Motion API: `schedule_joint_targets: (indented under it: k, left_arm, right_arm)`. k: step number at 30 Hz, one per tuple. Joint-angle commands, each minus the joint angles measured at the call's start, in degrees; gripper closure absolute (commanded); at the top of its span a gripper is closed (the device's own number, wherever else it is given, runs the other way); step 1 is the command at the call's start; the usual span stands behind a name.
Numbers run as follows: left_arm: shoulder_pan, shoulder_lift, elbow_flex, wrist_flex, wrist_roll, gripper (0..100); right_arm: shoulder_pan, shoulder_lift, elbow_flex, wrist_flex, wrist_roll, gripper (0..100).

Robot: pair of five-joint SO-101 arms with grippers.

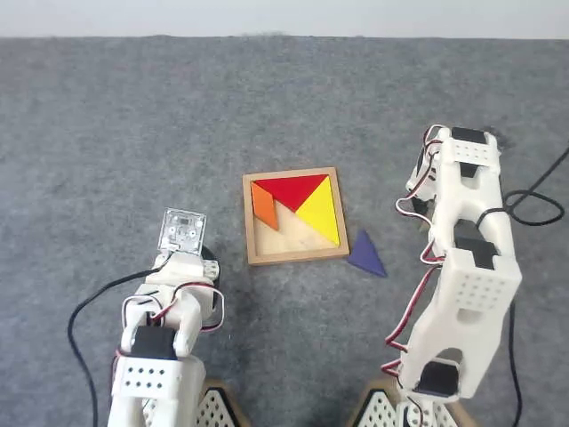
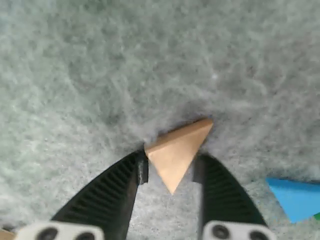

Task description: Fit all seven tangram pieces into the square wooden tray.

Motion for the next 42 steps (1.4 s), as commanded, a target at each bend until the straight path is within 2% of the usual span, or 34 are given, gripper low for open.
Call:
schedule_joint_targets:
  k: [1,5,12,17,23,28,36,42]
  left_arm:
    - [-0.3,-0.7,-0.5,0.1,0.4,98]
    - [-0.3,-0.7,-0.5,0.1,0.4,98]
    - [-0.3,-0.7,-0.5,0.1,0.4,98]
    - [-0.3,-0.7,-0.5,0.1,0.4,98]
    - [-0.3,-0.7,-0.5,0.1,0.4,98]
    - [-0.3,-0.7,-0.5,0.1,0.4,98]
    - [-0.3,-0.7,-0.5,0.1,0.4,98]
    - [-0.3,-0.7,-0.5,0.1,0.4,98]
  right_arm:
    - [0.3,-0.2,-2.2,-1.7,-1.0,90.2]
    - [0.0,-0.5,-2.1,-1.1,1.0,90.5]
    - [-4.0,-3.8,-4.1,4.3,18.0,98.0]
    - [-2.3,-6.5,-4.2,5.9,10.2,95.7]
    - [-1.7,-7.2,-4.6,5.2,8.8,95.0]
    - [-0.7,-6.9,-7.2,3.6,8.8,94.0]
    - [0.3,-6.0,-7.5,2.9,11.6,73.2]
    - [-0.8,-0.3,-7.9,2.3,16.3,72.1]
